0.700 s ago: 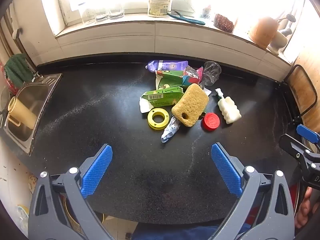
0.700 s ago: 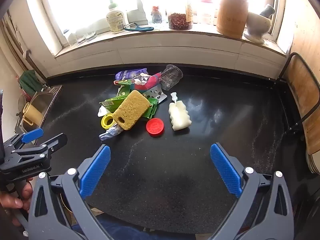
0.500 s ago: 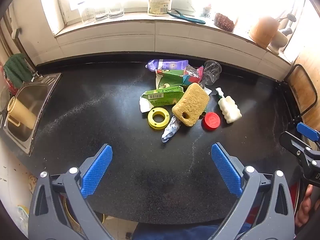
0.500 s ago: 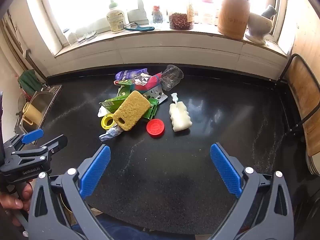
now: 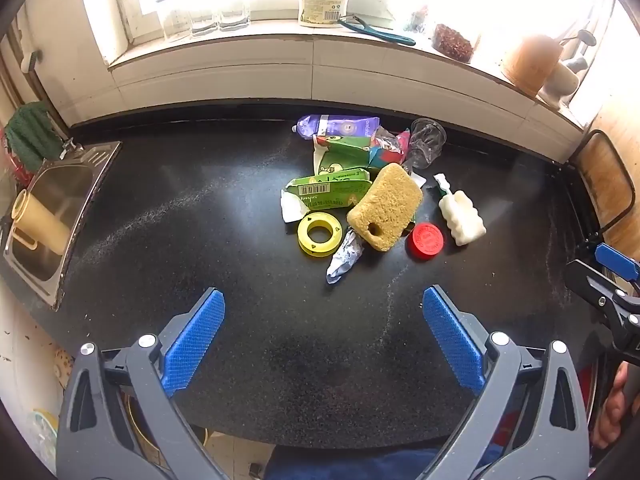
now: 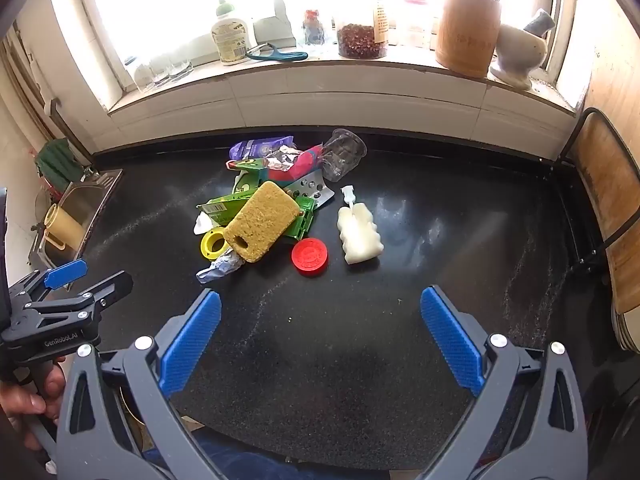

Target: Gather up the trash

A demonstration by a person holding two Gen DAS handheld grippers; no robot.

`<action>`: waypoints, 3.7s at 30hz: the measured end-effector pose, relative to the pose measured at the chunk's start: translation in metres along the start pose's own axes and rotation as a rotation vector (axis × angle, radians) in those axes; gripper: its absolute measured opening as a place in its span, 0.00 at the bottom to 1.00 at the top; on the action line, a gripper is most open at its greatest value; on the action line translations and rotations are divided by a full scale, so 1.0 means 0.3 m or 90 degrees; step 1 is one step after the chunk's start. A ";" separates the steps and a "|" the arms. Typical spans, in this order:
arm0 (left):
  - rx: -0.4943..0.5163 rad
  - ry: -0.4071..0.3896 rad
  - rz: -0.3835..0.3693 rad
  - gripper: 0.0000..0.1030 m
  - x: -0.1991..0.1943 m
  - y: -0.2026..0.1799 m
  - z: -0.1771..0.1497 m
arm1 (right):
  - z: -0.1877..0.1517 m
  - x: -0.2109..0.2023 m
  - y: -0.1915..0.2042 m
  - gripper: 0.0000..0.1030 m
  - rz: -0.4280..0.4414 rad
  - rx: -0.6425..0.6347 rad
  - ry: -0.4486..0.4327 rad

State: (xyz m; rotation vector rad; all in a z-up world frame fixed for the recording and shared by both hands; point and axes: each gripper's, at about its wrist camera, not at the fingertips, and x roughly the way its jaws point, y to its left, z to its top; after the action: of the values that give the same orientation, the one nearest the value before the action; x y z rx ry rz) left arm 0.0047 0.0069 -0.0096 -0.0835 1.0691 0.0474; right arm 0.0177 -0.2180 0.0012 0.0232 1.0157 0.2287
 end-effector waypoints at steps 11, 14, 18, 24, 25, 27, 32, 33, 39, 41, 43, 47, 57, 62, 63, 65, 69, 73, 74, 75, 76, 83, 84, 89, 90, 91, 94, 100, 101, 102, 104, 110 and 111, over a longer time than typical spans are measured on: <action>0.001 0.004 0.001 0.94 0.003 0.001 -0.002 | 0.004 0.007 -0.005 0.94 -0.001 -0.001 0.004; 0.002 0.003 0.001 0.94 0.004 0.000 -0.002 | -0.002 0.007 -0.003 0.94 -0.001 -0.002 0.004; 0.000 0.003 -0.002 0.94 0.008 0.002 -0.007 | -0.002 0.011 -0.002 0.94 -0.001 -0.001 0.005; -0.001 0.010 -0.004 0.94 0.021 0.002 0.003 | -0.006 0.010 -0.008 0.94 -0.001 -0.001 0.006; -0.001 0.010 -0.004 0.94 0.023 0.002 0.003 | -0.009 0.009 -0.010 0.94 -0.002 -0.001 0.005; -0.001 0.012 -0.004 0.94 0.024 -0.001 0.009 | 0.005 0.015 -0.005 0.94 -0.002 -0.001 0.006; 0.000 0.014 -0.004 0.94 0.028 -0.004 0.012 | 0.007 0.023 -0.009 0.94 -0.002 -0.002 0.009; 0.000 0.015 -0.004 0.94 0.029 -0.004 0.013 | 0.007 0.024 -0.010 0.94 -0.002 -0.002 0.008; -0.001 0.017 -0.003 0.94 0.033 -0.004 0.018 | -0.005 0.034 -0.019 0.94 -0.001 -0.002 0.009; -0.001 0.019 -0.004 0.94 0.036 -0.001 0.022 | 0.019 0.033 -0.005 0.94 -0.002 -0.003 0.012; -0.001 0.019 -0.004 0.94 0.037 0.001 0.023 | 0.016 0.034 -0.009 0.94 -0.002 -0.003 0.013; 0.000 0.021 -0.002 0.94 0.045 0.006 0.031 | 0.021 0.040 -0.007 0.94 -0.002 -0.003 0.014; 0.005 0.034 0.003 0.94 0.147 0.044 0.046 | 0.032 0.099 -0.032 0.94 -0.009 -0.005 0.023; 0.002 0.050 0.020 0.94 0.297 0.079 0.073 | 0.029 0.196 -0.062 0.94 -0.026 -0.007 0.045; -0.001 0.055 0.018 0.94 0.340 0.085 0.082 | 0.030 0.219 -0.069 0.94 -0.028 -0.007 0.048; -0.001 0.061 0.018 0.94 0.403 0.089 0.093 | 0.034 0.275 -0.085 0.94 -0.034 -0.008 0.060; 0.013 0.058 0.034 0.94 0.524 0.088 0.115 | 0.046 0.390 -0.114 0.94 -0.035 -0.012 0.084; 0.040 0.079 0.019 0.94 0.634 0.089 0.113 | 0.060 0.506 -0.130 0.94 -0.029 -0.021 0.112; 0.041 0.081 0.010 0.94 0.643 0.092 0.110 | 0.064 0.528 -0.133 0.94 -0.025 -0.024 0.116; 0.043 0.083 0.001 0.94 0.653 0.086 0.109 | 0.068 0.552 -0.137 0.94 -0.024 -0.028 0.122; 0.047 0.084 -0.003 0.94 0.664 0.085 0.108 | 0.071 0.566 -0.140 0.94 -0.023 -0.030 0.126; 0.040 0.092 -0.011 0.94 0.764 0.098 0.152 | 0.106 0.705 -0.153 0.94 -0.024 -0.052 0.153; 0.046 0.090 -0.007 0.94 0.771 0.098 0.159 | 0.109 0.724 -0.154 0.94 -0.026 -0.053 0.156; 0.061 0.076 0.000 0.89 0.789 0.094 0.179 | 0.122 0.799 -0.153 0.71 -0.025 -0.063 0.178; 0.067 0.070 0.004 0.81 0.784 0.090 0.175 | 0.120 0.807 -0.148 0.65 -0.028 -0.071 0.180; 0.077 0.065 0.010 0.72 0.776 0.080 0.167 | 0.120 0.814 -0.146 0.49 -0.031 -0.076 0.182; 0.100 0.053 0.004 0.53 0.746 0.050 0.140 | 0.115 0.796 -0.136 0.37 -0.030 -0.082 0.172; 0.087 0.028 0.025 0.53 0.621 0.071 0.064 | 0.116 0.647 -0.126 0.35 -0.023 -0.068 0.124; 0.085 0.025 0.025 0.53 0.596 0.067 0.057 | 0.114 0.621 -0.124 0.35 -0.023 -0.066 0.118; 0.082 0.020 0.025 0.53 0.567 0.070 0.044 | 0.110 0.588 -0.119 0.35 -0.023 -0.065 0.110; 0.076 0.016 0.028 0.53 0.521 0.079 0.021 | 0.097 0.544 -0.114 0.35 -0.023 -0.067 0.101; 0.062 -0.003 0.029 0.53 0.424 0.121 -0.042 | 0.021 0.424 -0.115 0.35 -0.018 -0.068 0.082; 0.059 -0.006 0.028 0.53 0.417 0.133 -0.043 | 0.000 0.405 -0.107 0.35 -0.016 -0.070 0.081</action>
State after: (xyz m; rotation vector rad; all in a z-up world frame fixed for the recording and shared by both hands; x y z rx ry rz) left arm 0.0502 0.0453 -0.1273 0.0236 1.0625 0.0388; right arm 0.0850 -0.2251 -0.1050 -0.1047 1.1282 0.2657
